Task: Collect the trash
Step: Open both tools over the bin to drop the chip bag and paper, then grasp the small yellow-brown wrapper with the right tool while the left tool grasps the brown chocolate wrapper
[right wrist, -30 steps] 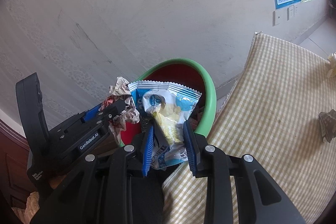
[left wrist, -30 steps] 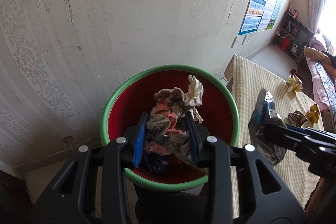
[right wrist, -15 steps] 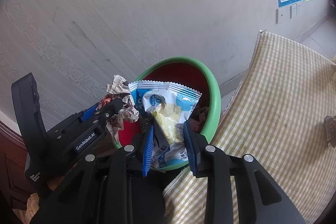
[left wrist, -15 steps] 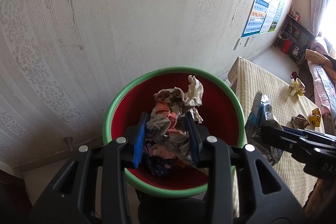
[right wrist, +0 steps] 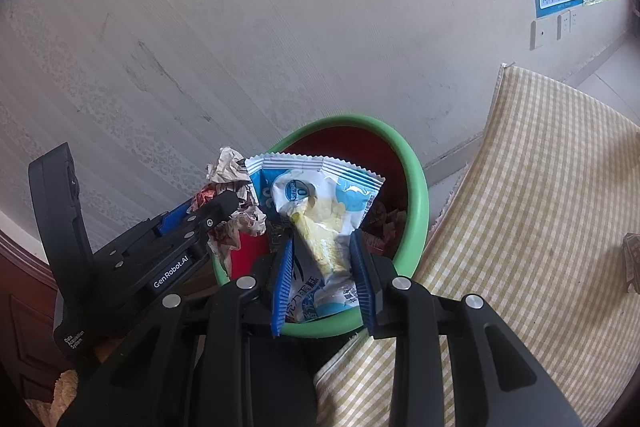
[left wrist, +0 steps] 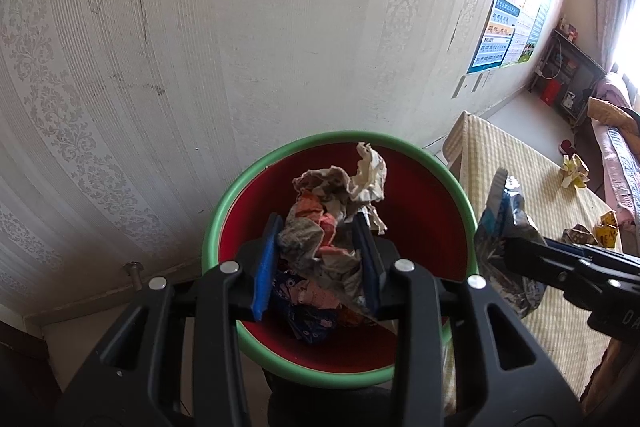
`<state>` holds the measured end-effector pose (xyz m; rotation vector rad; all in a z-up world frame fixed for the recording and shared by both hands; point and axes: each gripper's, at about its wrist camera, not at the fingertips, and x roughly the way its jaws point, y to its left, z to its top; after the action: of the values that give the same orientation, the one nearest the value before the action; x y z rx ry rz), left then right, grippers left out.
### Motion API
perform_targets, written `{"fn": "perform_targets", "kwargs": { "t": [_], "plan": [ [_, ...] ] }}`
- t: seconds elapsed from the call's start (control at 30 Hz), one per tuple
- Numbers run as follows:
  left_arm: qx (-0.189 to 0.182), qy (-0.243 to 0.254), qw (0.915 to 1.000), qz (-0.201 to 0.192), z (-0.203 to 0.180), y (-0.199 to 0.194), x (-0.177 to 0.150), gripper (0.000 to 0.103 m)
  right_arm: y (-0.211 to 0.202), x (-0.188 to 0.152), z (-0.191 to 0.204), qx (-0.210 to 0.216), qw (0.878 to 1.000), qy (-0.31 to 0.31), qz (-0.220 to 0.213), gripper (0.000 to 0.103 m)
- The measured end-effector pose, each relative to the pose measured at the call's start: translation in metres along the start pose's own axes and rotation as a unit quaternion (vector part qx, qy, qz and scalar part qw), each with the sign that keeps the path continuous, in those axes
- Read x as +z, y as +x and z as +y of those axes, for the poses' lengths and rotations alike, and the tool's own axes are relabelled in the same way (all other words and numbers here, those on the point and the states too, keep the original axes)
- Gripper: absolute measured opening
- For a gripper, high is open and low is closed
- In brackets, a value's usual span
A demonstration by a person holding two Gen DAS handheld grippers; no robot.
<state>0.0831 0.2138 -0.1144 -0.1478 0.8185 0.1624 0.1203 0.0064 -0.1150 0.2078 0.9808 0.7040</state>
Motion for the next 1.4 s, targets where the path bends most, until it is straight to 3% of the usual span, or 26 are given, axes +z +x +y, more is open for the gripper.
{"fn": "perform_targets", "kwargs": {
  "t": [0.17, 0.3, 0.37, 0.47, 0.57, 0.63, 0.77, 0.93, 0.97, 1.13, 1.17, 1.23, 1.3, 1.4],
  "plan": [
    [0.003, 0.001, 1.0, 0.0, 0.0, 0.002, 0.001, 0.036, 0.0, 0.001, 0.0, 0.003, 1.0, 0.0, 0.0, 0.031],
    [0.011, -0.005, 0.9999, -0.004, 0.003, 0.001, 0.001, 0.06, 0.002, 0.002, -0.001, 0.012, 1.0, 0.004, 0.0, 0.05],
    [0.016, -0.007, 0.9998, -0.006, 0.004, 0.0, 0.0, 0.063, 0.0, 0.001, -0.002, 0.012, 1.0, 0.005, -0.007, 0.058],
    [0.017, -0.009, 0.9998, -0.006, 0.002, -0.004, -0.001, 0.068, -0.01, -0.004, -0.009, 0.011, 1.0, 0.012, -0.018, 0.059],
    [0.017, 0.0, 0.9998, -0.01, -0.006, -0.01, -0.002, 0.07, -0.032, -0.013, -0.031, -0.016, 0.999, 0.026, -0.041, 0.059],
    [0.014, 0.006, 0.9998, -0.014, -0.014, -0.013, 0.0, 0.07, -0.057, -0.021, -0.061, -0.062, 0.995, 0.04, -0.07, 0.059],
    [0.002, 0.021, 0.9995, -0.024, -0.038, -0.021, 0.004, 0.07, -0.11, -0.03, -0.148, -0.177, 0.971, 0.108, -0.117, 0.062],
    [-0.026, 0.051, 0.998, -0.025, -0.083, -0.023, 0.003, 0.074, -0.171, -0.044, -0.269, -0.297, 0.912, 0.231, -0.164, 0.067],
    [-0.032, 0.059, 0.9975, -0.022, -0.093, -0.022, 0.002, 0.074, -0.175, -0.046, -0.285, -0.304, 0.906, 0.246, -0.162, 0.067],
    [-0.059, 0.105, 0.9927, -0.005, -0.149, -0.018, -0.009, 0.075, -0.166, -0.055, -0.354, -0.28, 0.897, 0.32, -0.124, 0.067],
    [-0.067, 0.11, 0.9917, 0.0, -0.16, -0.017, -0.011, 0.075, -0.163, -0.058, -0.363, -0.277, 0.895, 0.329, -0.12, 0.065],
    [-0.079, 0.121, 0.9895, 0.007, -0.178, -0.015, -0.012, 0.075, -0.158, -0.064, -0.371, -0.259, 0.896, 0.341, -0.121, 0.051],
    [-0.091, 0.135, 0.9866, 0.011, -0.197, -0.013, -0.014, 0.075, -0.159, -0.065, -0.365, -0.243, 0.904, 0.325, -0.131, 0.04],
    [-0.12, 0.153, 0.9808, 0.02, -0.233, -0.008, -0.017, 0.075, -0.165, -0.071, -0.35, -0.214, 0.921, 0.296, -0.135, 0.033]
  ]
}}
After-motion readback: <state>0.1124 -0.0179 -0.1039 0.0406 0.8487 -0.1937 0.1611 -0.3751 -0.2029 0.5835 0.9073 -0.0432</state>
